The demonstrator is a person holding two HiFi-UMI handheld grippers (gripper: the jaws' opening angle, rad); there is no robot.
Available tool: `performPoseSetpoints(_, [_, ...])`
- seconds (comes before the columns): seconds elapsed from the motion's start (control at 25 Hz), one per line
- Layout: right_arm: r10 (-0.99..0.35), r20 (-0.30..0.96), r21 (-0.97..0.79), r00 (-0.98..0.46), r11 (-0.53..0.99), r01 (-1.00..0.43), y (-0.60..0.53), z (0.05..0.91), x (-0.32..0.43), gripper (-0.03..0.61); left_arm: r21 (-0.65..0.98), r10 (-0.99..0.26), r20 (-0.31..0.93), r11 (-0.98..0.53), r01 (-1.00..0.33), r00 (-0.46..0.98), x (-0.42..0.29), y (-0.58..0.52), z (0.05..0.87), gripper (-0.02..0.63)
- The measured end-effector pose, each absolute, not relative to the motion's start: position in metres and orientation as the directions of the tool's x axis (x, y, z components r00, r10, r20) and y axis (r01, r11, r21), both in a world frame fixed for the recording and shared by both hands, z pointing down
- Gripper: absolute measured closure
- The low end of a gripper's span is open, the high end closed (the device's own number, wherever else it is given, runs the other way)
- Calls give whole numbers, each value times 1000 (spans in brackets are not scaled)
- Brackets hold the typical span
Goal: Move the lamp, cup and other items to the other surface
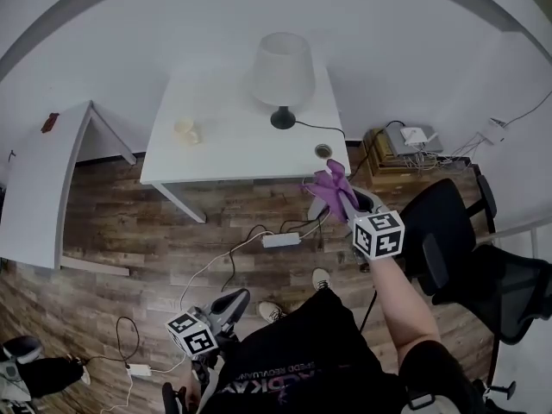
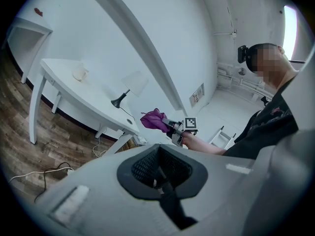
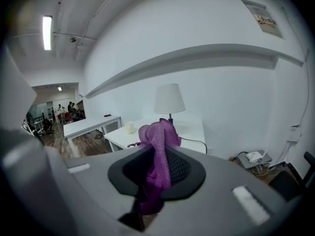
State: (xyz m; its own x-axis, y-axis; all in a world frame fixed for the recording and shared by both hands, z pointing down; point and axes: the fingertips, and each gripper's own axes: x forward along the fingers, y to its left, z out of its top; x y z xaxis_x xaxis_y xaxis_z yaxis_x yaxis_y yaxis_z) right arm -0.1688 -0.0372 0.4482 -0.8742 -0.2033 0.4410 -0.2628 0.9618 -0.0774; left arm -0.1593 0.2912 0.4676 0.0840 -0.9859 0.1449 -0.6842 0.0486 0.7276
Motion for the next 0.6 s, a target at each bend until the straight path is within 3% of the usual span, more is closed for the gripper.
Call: performPoseSetpoints(0.6, [-456, 435, -127, -777, 823, -554, -171, 448, -10, 526, 738, -941, 155, -91, -669, 300, -105, 162, 467, 621])
